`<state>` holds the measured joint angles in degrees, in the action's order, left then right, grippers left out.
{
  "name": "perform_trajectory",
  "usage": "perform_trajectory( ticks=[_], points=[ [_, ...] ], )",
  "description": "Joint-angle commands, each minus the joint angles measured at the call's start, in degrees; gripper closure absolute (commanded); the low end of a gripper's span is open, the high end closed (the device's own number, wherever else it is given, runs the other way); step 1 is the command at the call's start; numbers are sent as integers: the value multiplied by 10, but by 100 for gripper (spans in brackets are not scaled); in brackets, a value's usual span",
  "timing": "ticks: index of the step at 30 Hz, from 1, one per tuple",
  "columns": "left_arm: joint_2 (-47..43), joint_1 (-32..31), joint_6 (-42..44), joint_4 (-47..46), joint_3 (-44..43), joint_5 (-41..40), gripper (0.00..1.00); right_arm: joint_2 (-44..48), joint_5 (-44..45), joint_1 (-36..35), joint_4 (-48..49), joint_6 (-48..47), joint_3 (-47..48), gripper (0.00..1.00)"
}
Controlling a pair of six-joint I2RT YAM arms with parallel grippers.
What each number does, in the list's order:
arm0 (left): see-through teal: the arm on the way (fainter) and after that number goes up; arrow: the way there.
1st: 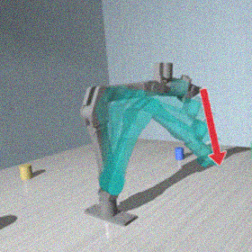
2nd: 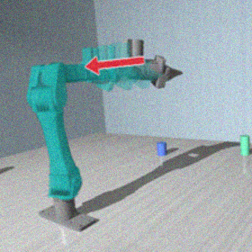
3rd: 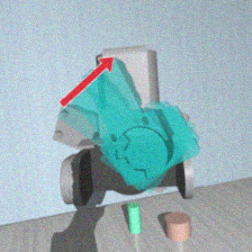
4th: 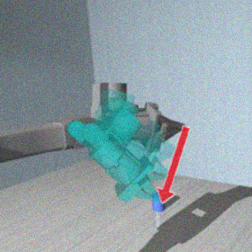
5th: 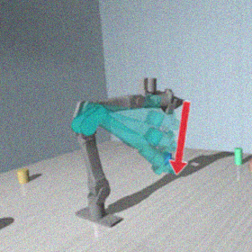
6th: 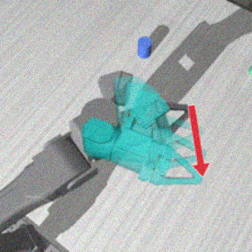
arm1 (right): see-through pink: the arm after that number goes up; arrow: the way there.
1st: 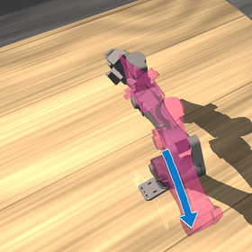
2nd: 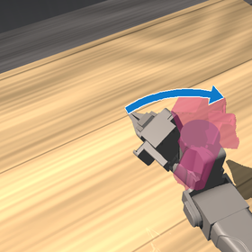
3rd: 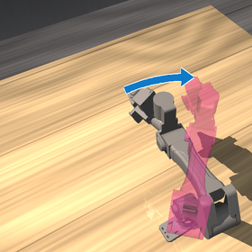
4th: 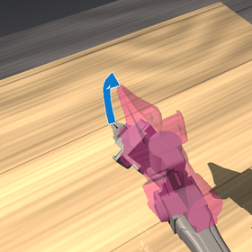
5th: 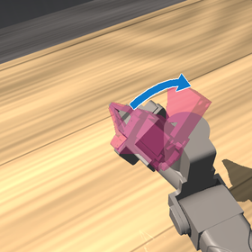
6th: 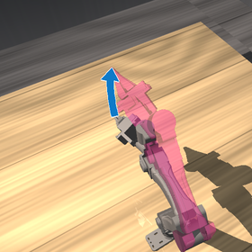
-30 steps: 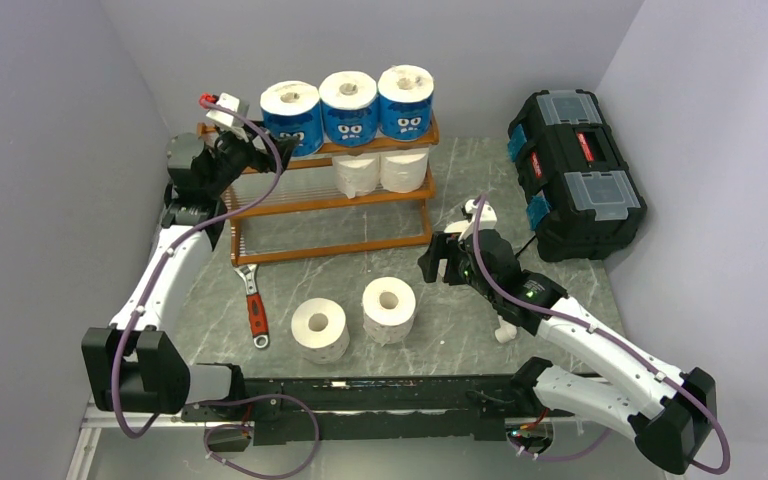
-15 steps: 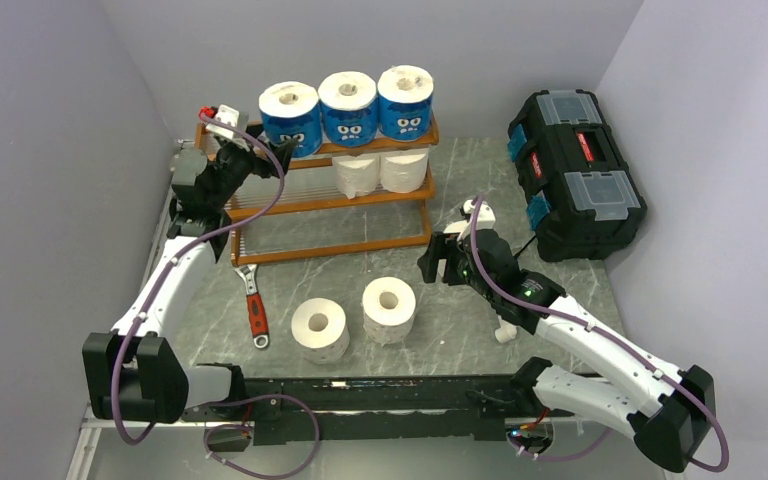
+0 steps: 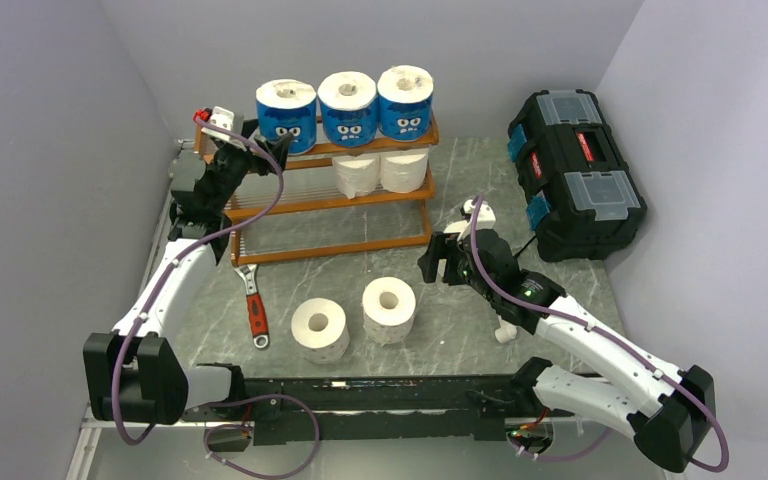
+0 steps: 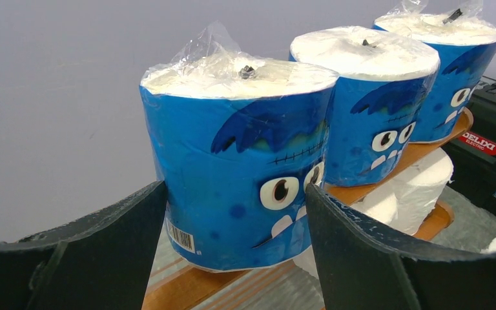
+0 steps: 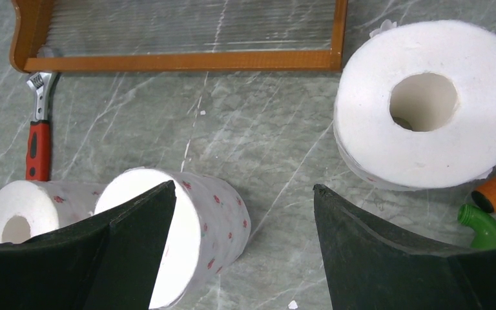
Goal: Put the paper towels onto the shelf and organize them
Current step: Adjust the paper towel on the shelf.
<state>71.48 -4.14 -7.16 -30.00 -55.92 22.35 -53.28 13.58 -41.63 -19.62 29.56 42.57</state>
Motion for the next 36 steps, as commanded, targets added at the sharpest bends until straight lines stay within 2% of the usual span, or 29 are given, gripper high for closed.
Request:
perform_trajectory(
  ticks=[1,6,13,19,36],
  points=[
    [2,3,-6,-61,-2,-11,19,6,15,2,17,-4,-2,19],
    [8,3,-10,-49,-1,5,19,7,17,2,16,-5,-3,19],
    [0,4,-1,13,-5,16,12,5,14,2,21,-4,-4,19],
    [5,3,1,41,-9,27,11,-1,5,2,27,-1,-5,19],
    [42,3,-40,-17,-10,60,12,7,11,3,20,1,-6,20]
  ],
)
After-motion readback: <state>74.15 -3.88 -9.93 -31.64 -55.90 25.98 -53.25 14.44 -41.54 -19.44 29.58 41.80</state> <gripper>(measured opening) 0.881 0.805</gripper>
